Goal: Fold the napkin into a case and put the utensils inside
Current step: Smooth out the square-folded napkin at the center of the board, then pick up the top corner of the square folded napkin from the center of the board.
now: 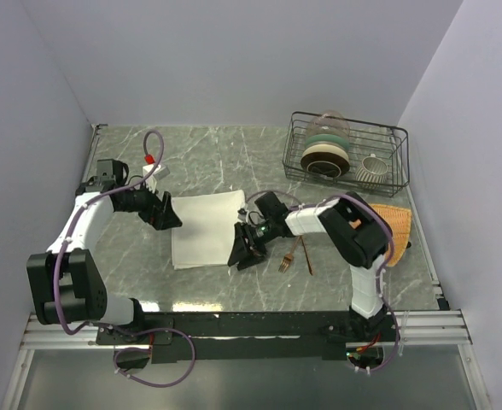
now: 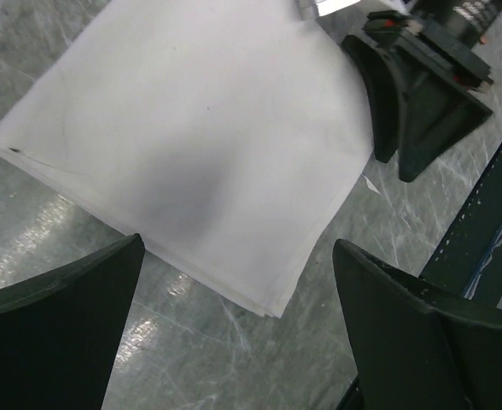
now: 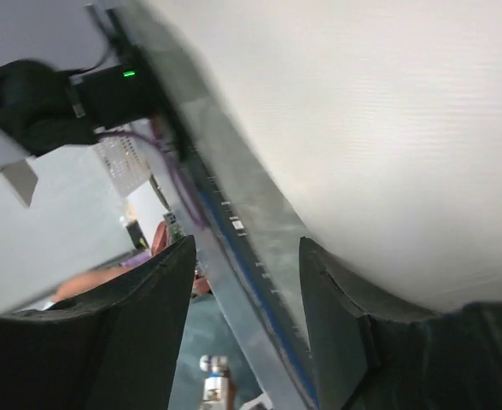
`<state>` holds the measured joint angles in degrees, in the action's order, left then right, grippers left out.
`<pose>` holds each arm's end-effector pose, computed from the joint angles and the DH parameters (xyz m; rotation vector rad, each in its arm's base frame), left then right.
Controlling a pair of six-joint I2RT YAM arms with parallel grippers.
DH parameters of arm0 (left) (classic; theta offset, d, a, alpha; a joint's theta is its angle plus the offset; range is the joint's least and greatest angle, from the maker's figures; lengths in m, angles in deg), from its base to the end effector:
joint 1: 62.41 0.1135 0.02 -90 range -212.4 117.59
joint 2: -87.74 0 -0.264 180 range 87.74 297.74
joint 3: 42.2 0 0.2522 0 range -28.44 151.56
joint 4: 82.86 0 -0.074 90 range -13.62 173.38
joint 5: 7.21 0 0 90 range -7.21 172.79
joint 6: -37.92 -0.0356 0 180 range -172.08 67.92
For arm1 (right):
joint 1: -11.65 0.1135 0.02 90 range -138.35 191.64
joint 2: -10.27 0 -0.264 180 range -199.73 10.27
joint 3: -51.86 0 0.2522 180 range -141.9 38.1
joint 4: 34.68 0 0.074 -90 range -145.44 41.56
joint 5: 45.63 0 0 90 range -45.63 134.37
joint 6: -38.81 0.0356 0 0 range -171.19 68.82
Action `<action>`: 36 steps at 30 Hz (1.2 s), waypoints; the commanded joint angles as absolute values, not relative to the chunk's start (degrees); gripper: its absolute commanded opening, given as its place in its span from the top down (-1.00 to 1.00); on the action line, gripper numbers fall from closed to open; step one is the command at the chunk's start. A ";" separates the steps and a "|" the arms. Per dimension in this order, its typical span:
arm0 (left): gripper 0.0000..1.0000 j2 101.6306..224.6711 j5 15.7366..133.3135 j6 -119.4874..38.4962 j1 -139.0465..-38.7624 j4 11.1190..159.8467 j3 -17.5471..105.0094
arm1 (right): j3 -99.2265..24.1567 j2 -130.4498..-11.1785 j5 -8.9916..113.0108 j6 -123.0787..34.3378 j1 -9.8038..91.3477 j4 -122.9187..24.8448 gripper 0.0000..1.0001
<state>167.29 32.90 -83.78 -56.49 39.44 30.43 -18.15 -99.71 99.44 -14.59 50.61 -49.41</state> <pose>0.2654 0.0001 0.2552 0.7556 2.2107 -0.8544 0.2600 0.2478 0.1226 0.4776 -2.5525 -1.5550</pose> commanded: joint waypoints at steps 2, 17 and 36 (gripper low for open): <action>-0.99 166.23 30.32 -86.61 -56.52 37.95 29.30 | -19.29 -106.09 98.51 -10.67 49.00 -44.13 -0.25; 0.15 161.49 41.91 -138.55 -59.40 17.54 26.95 | -29.22 -93.63 100.98 -24.37 47.86 -65.31 -0.25; 0.26 159.90 49.92 -131.53 -74.80 39.34 10.94 | -33.00 -93.79 93.24 -32.81 44.17 -72.35 -0.23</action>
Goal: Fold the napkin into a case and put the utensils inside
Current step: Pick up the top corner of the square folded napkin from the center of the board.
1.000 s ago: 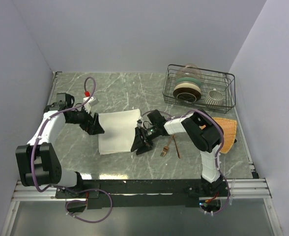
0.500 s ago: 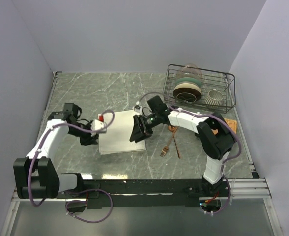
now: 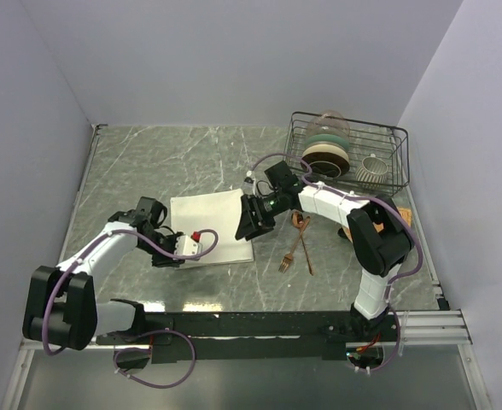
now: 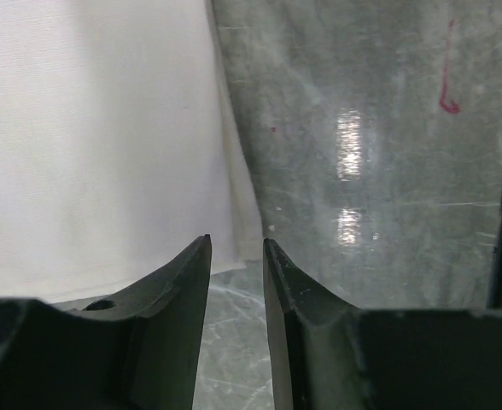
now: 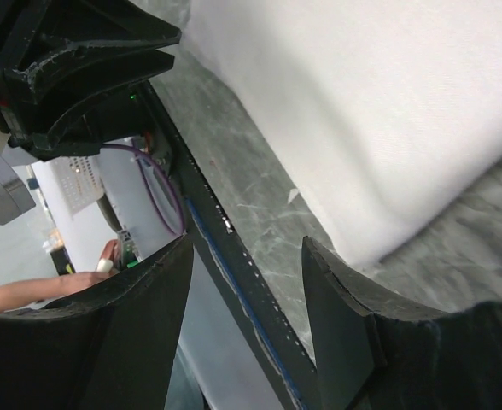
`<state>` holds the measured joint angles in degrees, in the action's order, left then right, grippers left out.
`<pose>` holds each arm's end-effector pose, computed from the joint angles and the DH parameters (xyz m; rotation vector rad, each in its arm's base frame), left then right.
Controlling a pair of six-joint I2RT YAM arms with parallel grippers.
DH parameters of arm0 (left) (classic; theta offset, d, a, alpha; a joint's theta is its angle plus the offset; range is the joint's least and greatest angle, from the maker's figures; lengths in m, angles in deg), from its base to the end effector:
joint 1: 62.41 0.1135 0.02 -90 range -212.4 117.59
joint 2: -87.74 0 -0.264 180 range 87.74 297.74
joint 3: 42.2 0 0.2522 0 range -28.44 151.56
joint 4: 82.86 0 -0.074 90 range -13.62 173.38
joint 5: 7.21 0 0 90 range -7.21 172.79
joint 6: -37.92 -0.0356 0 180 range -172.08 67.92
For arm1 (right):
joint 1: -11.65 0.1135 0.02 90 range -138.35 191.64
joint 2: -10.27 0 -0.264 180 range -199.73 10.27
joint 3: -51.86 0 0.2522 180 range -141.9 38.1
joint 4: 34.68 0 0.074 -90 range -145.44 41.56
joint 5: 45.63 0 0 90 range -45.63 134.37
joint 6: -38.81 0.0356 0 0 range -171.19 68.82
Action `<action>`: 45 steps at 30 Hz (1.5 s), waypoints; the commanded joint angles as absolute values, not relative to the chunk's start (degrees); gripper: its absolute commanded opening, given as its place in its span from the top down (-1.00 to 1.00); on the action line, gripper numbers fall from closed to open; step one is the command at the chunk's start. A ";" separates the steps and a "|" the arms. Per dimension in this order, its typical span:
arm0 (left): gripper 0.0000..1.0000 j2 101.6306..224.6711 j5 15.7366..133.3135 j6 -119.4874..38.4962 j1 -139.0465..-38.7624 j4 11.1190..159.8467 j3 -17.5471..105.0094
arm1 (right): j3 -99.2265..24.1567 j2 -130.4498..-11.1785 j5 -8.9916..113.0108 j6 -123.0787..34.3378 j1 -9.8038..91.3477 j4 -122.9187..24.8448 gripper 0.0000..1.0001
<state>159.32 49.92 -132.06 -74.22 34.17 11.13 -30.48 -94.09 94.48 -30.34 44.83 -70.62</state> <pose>0.1839 -0.0582 0.1823 1.9421 1.7988 -0.5327 0.2953 0.2257 0.1926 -0.6434 2.6175 1.4610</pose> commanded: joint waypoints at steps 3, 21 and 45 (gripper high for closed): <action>0.24 161.31 50.97 -130.56 -74.97 40.74 10.68 | -32.83 -93.80 92.80 -32.90 43.90 -72.44 -0.23; 0.07 164.47 52.46 -132.67 -75.32 39.35 10.49 | -32.13 -94.06 92.71 -33.69 42.14 -73.23 -0.25; 0.99 172.81 45.44 -122.22 -75.50 41.45 32.46 | -32.74 -93.27 92.36 -33.78 39.16 -73.49 -0.57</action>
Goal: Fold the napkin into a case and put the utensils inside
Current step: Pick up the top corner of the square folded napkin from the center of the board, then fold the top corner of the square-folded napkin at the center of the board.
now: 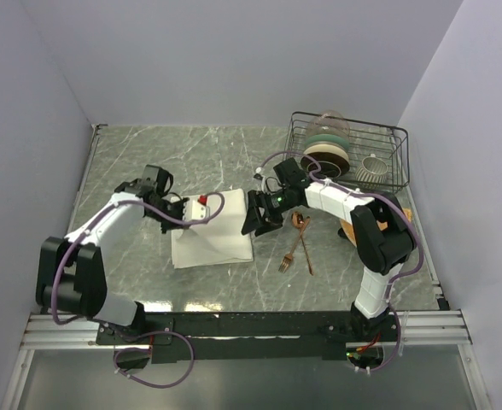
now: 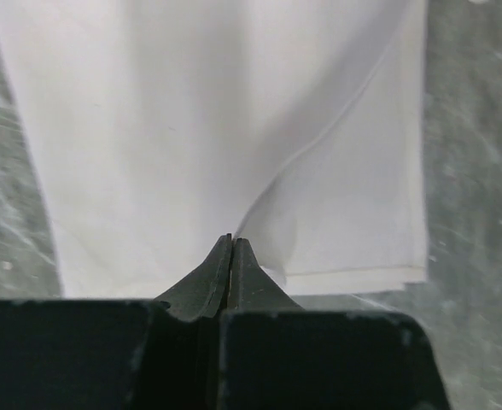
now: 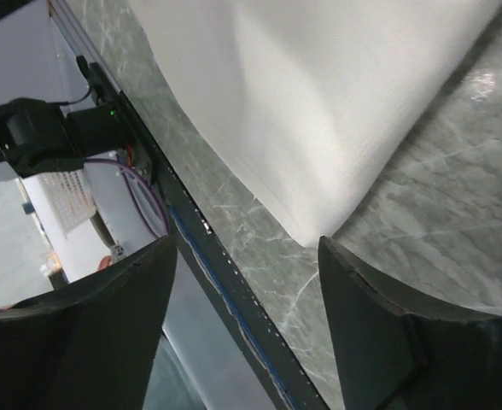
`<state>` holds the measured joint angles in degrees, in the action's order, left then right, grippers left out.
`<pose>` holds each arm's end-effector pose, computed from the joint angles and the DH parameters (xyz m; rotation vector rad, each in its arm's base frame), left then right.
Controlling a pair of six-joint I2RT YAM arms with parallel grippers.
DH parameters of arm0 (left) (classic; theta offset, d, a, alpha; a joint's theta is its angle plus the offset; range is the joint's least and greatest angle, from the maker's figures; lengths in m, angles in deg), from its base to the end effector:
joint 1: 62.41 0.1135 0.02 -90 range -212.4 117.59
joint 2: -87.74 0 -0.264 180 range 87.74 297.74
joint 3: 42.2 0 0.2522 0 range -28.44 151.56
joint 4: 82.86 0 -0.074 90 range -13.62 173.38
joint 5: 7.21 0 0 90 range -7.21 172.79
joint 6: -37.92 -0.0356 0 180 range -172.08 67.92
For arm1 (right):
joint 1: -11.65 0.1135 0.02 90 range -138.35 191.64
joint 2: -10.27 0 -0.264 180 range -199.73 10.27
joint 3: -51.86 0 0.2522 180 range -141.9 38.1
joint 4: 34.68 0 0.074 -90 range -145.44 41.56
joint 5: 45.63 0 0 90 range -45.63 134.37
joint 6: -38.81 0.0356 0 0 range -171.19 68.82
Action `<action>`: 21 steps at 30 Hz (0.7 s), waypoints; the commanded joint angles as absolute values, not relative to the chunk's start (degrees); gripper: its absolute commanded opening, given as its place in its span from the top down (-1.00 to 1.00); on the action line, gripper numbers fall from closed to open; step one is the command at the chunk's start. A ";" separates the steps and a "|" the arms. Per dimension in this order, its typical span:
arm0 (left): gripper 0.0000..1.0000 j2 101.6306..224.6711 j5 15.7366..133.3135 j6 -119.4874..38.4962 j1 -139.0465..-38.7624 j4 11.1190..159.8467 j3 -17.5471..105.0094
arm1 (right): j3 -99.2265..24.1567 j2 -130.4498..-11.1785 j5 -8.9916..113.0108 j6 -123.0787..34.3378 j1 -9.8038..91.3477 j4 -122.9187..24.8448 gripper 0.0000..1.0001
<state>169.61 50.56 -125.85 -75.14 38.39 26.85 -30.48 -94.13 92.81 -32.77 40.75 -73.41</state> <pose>0.2509 -0.0761 0.2201 1.8367 1.7778 -0.4251 0.3077 0.2018 0.1893 -0.5636 2.6457 1.3882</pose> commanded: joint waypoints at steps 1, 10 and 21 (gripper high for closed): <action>0.99 175.09 45.26 -120.65 -75.67 42.06 33.69 | -32.74 -92.92 92.18 -33.96 38.55 -73.58 -0.64; 0.99 187.84 45.43 -117.64 -79.45 47.69 45.81 | -31.60 -90.29 91.48 -36.15 35.73 -75.42 -0.98; 0.99 196.90 46.75 -120.01 -84.55 49.45 54.09 | -27.38 -87.73 90.60 -36.16 34.06 -75.25 -0.75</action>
<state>195.03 48.18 -118.01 -82.87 48.13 50.80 -28.20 -90.77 91.24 -35.48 35.24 -75.10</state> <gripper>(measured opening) 0.021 0.902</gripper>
